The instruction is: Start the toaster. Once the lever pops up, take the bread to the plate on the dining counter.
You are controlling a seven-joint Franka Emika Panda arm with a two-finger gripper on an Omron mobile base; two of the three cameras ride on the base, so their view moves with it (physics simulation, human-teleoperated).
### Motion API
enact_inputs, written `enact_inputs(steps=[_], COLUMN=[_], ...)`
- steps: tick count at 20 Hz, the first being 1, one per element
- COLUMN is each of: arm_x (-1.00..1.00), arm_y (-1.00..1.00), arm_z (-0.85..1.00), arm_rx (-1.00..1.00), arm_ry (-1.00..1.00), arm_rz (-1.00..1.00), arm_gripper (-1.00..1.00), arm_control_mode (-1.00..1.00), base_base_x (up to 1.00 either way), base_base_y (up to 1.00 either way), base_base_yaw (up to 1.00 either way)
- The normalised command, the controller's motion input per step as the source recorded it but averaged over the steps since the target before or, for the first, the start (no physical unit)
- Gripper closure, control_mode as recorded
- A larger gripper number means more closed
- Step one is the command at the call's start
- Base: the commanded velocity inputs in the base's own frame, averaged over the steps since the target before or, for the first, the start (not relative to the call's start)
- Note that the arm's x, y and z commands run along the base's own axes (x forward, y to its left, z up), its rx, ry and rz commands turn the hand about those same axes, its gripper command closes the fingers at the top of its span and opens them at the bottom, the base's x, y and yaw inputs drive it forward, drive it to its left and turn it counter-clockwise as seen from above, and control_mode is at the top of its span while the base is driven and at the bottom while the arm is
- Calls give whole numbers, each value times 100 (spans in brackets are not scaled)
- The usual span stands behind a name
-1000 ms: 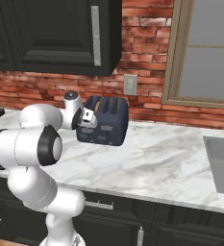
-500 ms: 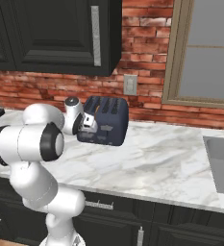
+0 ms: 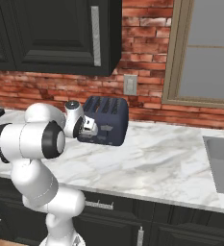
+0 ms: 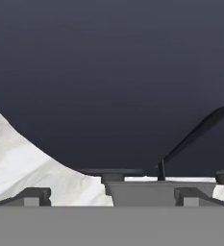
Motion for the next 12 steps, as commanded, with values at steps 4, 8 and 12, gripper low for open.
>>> enact_inputs(steps=[4, 8, 12], arm_x=[0, 0, 0], arm_y=[0, 0, 0], arm_z=[-21, -16, -18], arm_rx=[0, 0, 0], arm_ry=[0, 0, 0], arm_rz=[0, 0, 0], arm_gripper=[-100, -100, -100], arm_control_mode=[-100, -100, -100], base_base_x=[0, 0, 0], base_base_y=[0, 0, 0], base_base_yaw=[0, 0, 0])
